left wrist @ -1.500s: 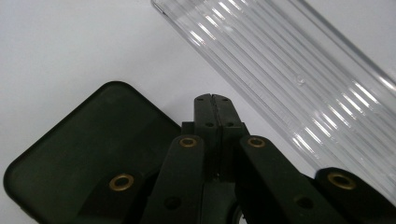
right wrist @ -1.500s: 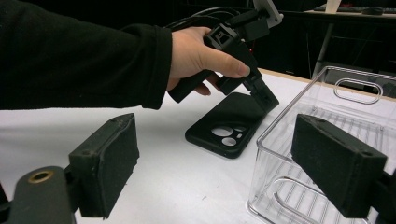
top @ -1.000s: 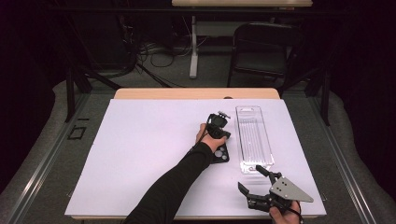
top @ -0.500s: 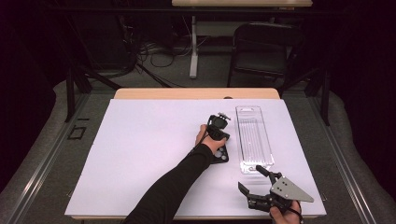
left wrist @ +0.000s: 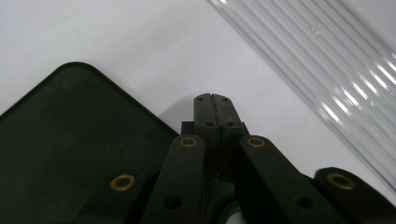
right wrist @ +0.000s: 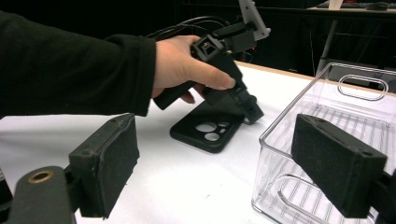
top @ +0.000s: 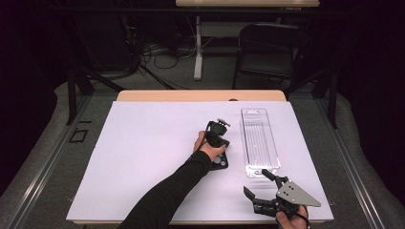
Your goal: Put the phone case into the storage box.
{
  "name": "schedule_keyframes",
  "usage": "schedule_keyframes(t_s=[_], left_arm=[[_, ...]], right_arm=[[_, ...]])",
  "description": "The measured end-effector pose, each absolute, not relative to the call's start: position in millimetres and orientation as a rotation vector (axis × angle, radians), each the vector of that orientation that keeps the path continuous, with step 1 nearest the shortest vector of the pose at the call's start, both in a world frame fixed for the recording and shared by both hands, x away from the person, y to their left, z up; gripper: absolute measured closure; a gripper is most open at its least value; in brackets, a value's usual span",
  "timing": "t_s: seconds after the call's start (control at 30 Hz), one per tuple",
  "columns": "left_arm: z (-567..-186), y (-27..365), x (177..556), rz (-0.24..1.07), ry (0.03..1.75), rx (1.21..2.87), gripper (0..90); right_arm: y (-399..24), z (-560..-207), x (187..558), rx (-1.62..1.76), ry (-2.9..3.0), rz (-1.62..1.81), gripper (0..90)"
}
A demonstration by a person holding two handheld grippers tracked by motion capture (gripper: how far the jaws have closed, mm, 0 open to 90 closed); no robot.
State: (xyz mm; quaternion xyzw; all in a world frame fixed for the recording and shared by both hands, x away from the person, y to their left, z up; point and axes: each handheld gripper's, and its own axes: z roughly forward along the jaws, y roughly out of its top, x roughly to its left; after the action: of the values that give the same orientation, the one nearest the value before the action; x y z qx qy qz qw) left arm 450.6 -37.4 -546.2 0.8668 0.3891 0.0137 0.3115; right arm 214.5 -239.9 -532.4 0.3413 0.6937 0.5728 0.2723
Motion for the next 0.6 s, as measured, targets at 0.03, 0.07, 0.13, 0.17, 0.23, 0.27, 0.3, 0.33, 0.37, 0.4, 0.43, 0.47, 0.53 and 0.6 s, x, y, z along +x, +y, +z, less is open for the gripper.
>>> schedule_keyframes(t_s=[0.03, 0.07, 0.13, 0.17, 0.23, 0.27, 0.3, 0.33, 0.37, 0.4, 0.43, 0.47, 0.53, 0.6], left_arm=[[-546.2, -34.6, 448.7, 0.031, 1.026, 2.288, 90.0], [-546.2, -33.7, 448.2, 0.034, 1.025, 2.289, 90.0], [-546.2, -30.2, 445.5, 0.032, 1.031, 2.288, 90.0], [-545.5, -26.8, 443.3, 0.035, 1.03, 2.297, 90.0], [-545.3, -22.8, 441.1, 0.033, 1.034, 2.297, 90.0], [-545.3, -22.8, 441.1, 0.033, 1.034, 2.297, 90.0], [-545.6, -18.7, 439.0, 0.026, 1.037, 2.293, 90.0], [-545.6, -15.7, 437.6, 0.021, 1.038, 2.293, 90.0], [-545.6, -13.8, 436.8, 0.021, 1.037, 2.296, 90.0], [-545.6, -13.8, 436.8, 0.021, 1.037, 2.296, 90.0], [-545.1, -9.3, 433.7, 0.019, 1.035, 2.302, 90.0], [-545.1, -6.5, 431.2, 0.016, 1.033, 2.305, 90.0], [-545.0, -4.2, 429.1, 0.016, 1.031, 2.306, 90.0], [-544.9, -0.1, 424.5, 0.019, 1.023, 2.314, 90.0]], right_arm=[[-239.9, -532.4, 214.6, 0.919, 1.867, 1.542, 14.2], [-240.1, -532.5, 215.0, 0.915, 1.864, 1.539, 14.2], [-239.9, -532.6, 215.0, 0.918, 1.864, 1.542, 14.2], [-239.6, -532.7, 214.9, 0.917, 1.865, 1.541, 14.3], [-239.3, -532.8, 215.0, 0.916, 1.865, 1.541, 14.2], [-239.3, -532.8, 215.3, 0.912, 1.864, 1.54, 14.2], [-239.1, -532.9, 215.1, 0.913, 1.865, 1.54, 14.2], [-239.1, -532.9, 215.1, 0.914, 1.866, 1.541, 14.2], [-239.1, -533.0, 215.0, 0.914, 1.866, 1.54, 14.2], [-239.1, -533.0, 215.0, 0.914, 1.866, 1.54, 14.2], [-239.1, -533.1, 215.0, 0.915, 1.865, 1.54, 14.3], [-239.2, -533.1, 215.0, 0.916, 1.865, 1.54, 14.3], [-239.2, -533.1, 215.2, 0.913, 1.864, 1.539, 14.2], [-239.0, -533.4, 215.2, 0.915, 1.861, 1.542, 14.2]])
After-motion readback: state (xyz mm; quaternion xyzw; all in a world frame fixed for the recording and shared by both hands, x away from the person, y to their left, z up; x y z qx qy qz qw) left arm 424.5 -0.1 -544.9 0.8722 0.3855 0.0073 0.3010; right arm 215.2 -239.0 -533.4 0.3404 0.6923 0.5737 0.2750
